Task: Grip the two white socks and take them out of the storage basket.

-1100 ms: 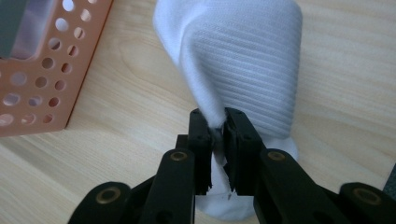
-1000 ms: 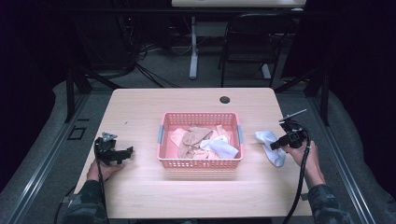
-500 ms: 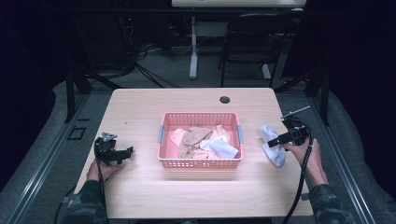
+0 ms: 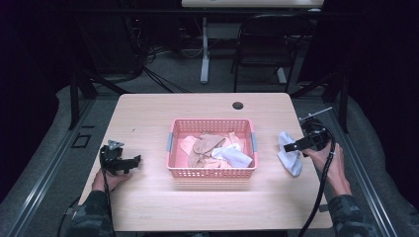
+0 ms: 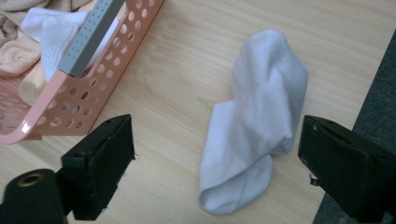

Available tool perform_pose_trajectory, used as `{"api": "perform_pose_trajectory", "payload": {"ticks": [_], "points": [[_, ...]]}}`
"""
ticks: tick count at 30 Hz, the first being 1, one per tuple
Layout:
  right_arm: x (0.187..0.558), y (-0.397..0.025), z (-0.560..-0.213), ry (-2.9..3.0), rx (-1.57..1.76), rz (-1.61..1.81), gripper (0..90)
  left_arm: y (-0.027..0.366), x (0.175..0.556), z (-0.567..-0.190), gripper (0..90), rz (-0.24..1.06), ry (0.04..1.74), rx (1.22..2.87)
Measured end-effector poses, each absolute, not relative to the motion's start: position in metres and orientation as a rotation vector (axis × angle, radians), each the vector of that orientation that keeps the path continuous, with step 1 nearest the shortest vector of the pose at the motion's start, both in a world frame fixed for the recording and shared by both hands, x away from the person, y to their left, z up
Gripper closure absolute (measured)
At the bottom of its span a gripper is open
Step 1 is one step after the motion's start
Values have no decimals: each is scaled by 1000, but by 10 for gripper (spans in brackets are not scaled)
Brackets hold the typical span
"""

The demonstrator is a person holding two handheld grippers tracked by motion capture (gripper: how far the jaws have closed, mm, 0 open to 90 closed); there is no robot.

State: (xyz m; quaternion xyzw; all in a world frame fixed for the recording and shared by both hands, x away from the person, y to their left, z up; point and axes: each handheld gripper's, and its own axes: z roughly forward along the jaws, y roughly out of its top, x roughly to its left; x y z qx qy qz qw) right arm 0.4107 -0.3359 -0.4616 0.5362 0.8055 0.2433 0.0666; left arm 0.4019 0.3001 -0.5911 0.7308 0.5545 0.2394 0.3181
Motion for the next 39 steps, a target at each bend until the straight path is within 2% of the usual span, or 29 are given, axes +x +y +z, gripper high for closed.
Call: {"api": "perform_pose_trajectory", "payload": {"ticks": [8, 19, 39], "points": [[408, -330, -452, 2437, 1578, 707, 24, 300, 402, -591, 107, 630, 1458, 1923], [403, -319, -435, 2440, 1502, 705, 13, 300, 402, -591, 107, 630, 1459, 1922], [396, -271, -402, 2500, 1323, 728, 4, 300, 402, -591, 107, 630, 1459, 1922]]}}
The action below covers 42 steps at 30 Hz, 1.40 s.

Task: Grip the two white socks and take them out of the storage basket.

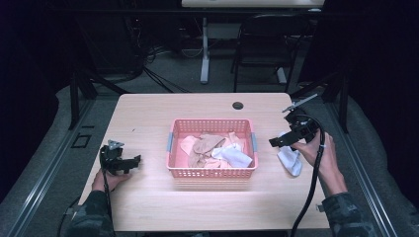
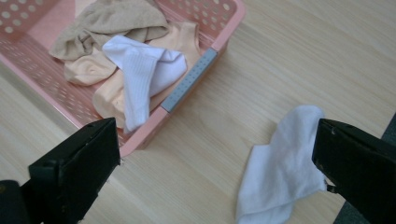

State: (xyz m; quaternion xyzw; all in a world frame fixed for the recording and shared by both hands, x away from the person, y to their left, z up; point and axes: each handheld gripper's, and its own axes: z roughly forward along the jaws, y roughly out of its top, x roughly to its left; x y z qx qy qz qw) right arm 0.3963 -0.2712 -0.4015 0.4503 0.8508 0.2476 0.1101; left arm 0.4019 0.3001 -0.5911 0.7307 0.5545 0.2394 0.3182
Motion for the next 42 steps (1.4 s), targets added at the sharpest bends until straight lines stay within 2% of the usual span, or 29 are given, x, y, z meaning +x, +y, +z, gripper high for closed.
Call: {"api": "perform_pose_trajectory", "payload": {"ticks": [25, 34, 42], "points": [[404, -197, -407, 2669, 1103, 719, 0, 300, 402, -591, 107, 629, 1459, 1922], [412, -166, -431, 2740, 1048, 707, 3, 300, 402, -591, 107, 629, 1459, 1921], [419, -155, -455, 2779, 1055, 670, 43, 300, 402, -591, 107, 630, 1459, 1923]]}}
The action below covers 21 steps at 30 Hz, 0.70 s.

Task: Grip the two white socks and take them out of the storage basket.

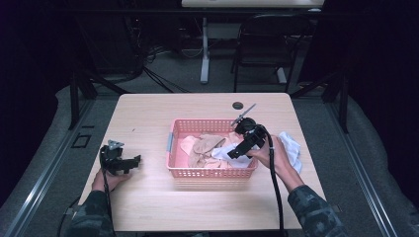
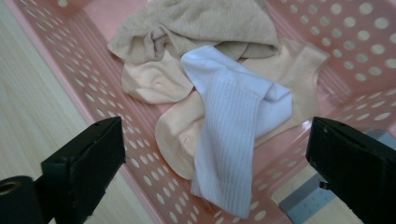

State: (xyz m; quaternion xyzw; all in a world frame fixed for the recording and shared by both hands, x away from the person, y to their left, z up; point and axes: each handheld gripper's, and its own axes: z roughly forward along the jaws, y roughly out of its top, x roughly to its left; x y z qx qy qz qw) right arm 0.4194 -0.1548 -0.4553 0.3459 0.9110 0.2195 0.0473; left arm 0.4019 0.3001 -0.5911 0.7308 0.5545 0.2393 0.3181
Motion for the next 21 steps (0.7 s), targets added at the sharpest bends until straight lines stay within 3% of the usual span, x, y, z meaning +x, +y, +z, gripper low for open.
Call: {"api": "perform_pose_trajectory", "payload": {"ticks": [21], "points": [[434, -142, -503, 2820, 1136, 423, 383, 300, 402, -591, 107, 630, 1459, 1922]]}}
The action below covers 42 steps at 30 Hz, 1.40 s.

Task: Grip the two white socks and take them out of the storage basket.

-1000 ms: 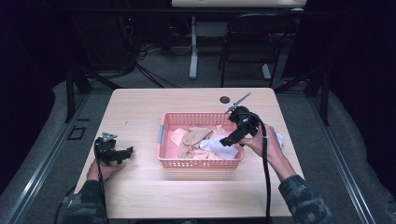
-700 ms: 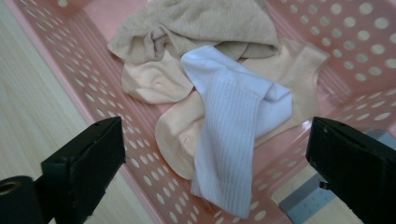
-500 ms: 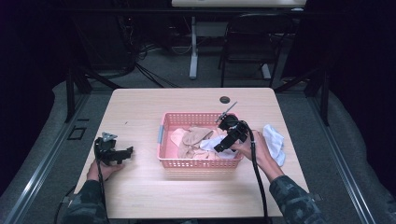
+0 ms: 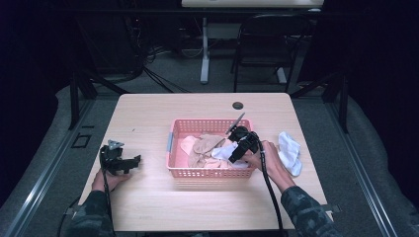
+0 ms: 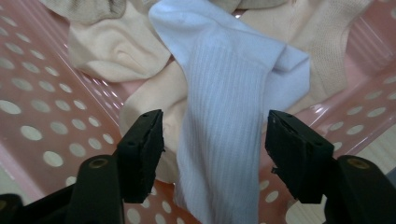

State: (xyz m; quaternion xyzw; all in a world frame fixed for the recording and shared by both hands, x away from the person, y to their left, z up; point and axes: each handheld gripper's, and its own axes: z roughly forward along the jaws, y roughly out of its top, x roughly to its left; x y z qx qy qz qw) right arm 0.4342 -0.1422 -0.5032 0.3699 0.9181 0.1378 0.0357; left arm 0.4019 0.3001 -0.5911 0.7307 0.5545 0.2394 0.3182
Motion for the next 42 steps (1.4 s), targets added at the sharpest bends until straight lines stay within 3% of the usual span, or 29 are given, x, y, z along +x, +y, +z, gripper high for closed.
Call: {"api": "perform_pose_trajectory", "payload": {"ticks": [16, 42], "points": [[435, -139, -517, 2826, 1192, 355, 775, 300, 402, -591, 107, 630, 1458, 1922], [423, -149, -449, 2745, 1123, 615, 793, 300, 402, -591, 107, 630, 1458, 1923]]}}
